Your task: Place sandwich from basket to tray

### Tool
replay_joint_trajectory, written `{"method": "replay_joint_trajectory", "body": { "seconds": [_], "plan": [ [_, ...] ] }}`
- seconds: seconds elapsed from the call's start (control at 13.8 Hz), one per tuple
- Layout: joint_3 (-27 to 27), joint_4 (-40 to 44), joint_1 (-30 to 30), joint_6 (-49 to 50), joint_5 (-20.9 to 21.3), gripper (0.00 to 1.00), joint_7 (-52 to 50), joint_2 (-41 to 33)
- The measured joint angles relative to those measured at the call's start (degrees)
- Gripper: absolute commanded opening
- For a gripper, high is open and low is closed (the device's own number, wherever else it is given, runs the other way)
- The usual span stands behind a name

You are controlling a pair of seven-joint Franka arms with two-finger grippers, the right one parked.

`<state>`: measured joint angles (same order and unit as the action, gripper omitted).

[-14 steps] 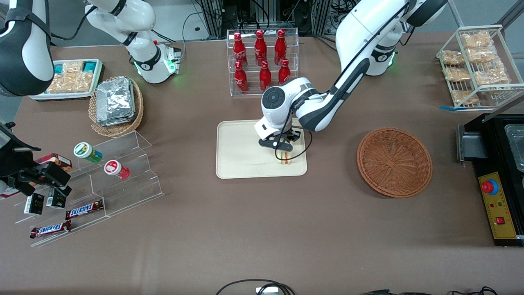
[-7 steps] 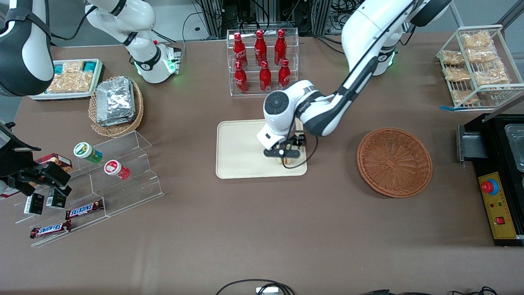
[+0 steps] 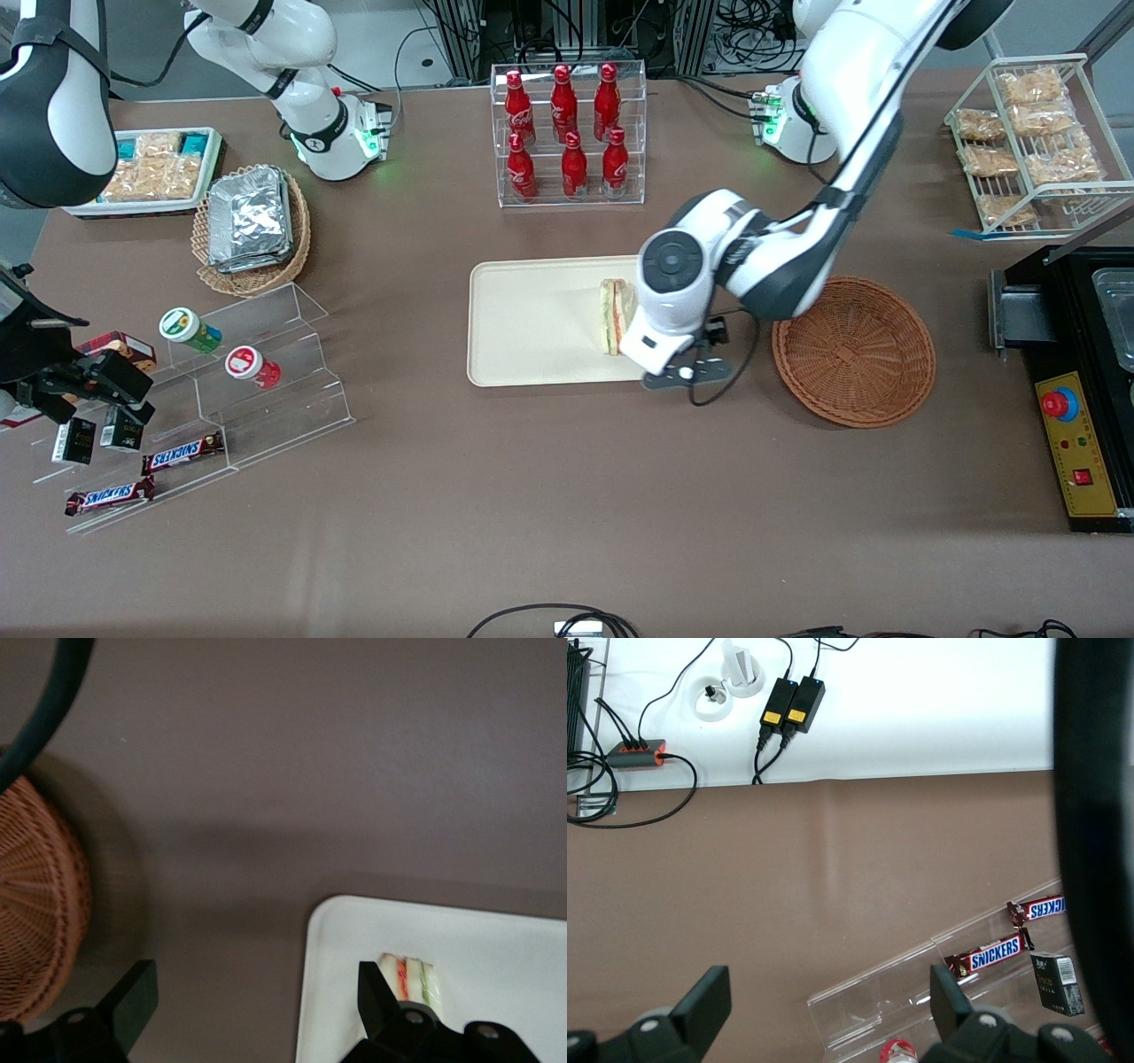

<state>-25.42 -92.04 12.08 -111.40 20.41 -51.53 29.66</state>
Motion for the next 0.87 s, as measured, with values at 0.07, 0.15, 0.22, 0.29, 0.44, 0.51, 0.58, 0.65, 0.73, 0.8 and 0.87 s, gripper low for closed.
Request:
{"method": "replay_joint_trajectory", "body": {
  "seconds": [0.07,0.15,0.22,0.29,0.44,0.51,0.58,0.65,0.73,0.8,0.87],
  "plan": [
    [0.02,0.0,-1.12,1.41,-0.01,0.99,0.0,-0.97],
    [0.06,0.0,-2.24,3.29,-0.02,0.99,0.0,-1.89],
    [0.07,-0.01,-3.71,4.82,-0.01,0.99,0.02,-2.7],
    [0.07,-0.01,-5.33,5.94,-0.02,0.99,0.54,-3.53],
    [0.05,0.0,-8.13,8.7,-0.29,0.99,3.28,-5.3],
    [0.05,0.03,-9.45,9.78,-1.09,0.99,5.25,-6.37],
    [0.06,0.07,-10.79,10.59,-2.41,0.99,7.75,-7.63],
    [0.05,0.08,-12.34,11.78,-3.66,0.99,10.74,-9.14],
    [0.06,0.09,-14.0,13.68,-4.78,0.99,14.08,-10.74],
    [0.08,0.1,-15.69,15.83,-5.72,0.99,17.65,-12.33],
    [0.1,0.12,-17.35,17.58,-6.73,0.99,20.98,-13.81]
  ]
}}
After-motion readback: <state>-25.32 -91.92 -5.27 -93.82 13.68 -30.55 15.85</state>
